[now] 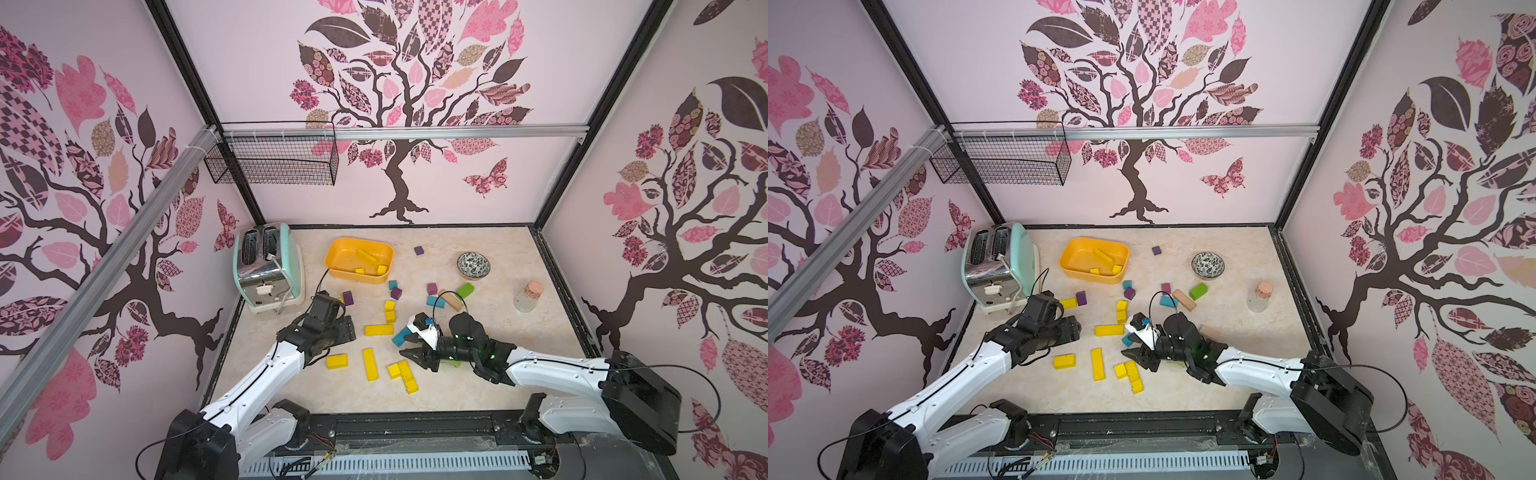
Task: Pick out the yellow building blocks
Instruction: Pick up the building block from the center of the board.
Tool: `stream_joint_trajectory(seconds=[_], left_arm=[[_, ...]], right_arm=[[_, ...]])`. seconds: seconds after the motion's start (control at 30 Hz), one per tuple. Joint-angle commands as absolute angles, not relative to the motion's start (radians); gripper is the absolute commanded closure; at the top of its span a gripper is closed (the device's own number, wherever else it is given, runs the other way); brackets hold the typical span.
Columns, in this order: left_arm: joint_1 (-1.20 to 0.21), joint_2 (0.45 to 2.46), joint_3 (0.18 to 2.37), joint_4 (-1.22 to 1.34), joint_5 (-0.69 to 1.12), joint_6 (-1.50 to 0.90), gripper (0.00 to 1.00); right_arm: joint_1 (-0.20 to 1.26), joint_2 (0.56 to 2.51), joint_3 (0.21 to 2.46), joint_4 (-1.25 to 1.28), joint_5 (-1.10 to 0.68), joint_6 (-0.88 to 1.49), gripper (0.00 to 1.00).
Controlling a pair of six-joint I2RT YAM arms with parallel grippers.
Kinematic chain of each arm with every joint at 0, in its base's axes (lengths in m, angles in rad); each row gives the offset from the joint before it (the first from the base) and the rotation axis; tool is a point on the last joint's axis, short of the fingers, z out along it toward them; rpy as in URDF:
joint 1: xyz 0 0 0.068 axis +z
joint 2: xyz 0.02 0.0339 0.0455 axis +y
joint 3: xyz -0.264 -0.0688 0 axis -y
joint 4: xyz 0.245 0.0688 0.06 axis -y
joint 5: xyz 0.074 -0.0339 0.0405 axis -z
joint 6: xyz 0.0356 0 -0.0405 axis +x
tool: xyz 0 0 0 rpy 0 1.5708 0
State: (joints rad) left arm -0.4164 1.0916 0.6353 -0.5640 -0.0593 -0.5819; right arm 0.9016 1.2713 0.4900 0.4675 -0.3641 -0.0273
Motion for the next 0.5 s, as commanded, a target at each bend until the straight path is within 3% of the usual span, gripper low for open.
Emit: stream_joint_trajectory(seconds=[0.0,0.2,0.33,0.47], left_arm=[[-0.41,1.156,0.679,-0.535,-0.036,-0.554,0.25],[-0.41,1.262,0.73,-0.538,0.008,-0.495,0.25],[-0.414,1.322,0.784,-0.512,0.036,-0.454,0.27],[-0.453,1.41,0.878,-0.509,0.037,-0.414,0.3]], right_arm=[[0.904,1.297,0.545,0.452,-0.369,-0.004,0.51],[0.904,1.337,0.57,0.418,-0.297,0.033,0.49],[0.897,1.334,0.578,0.375,-0.135,0.095,0.5],[0.844,1.336,0.606,0.32,-0.134,0.17,0.5]])
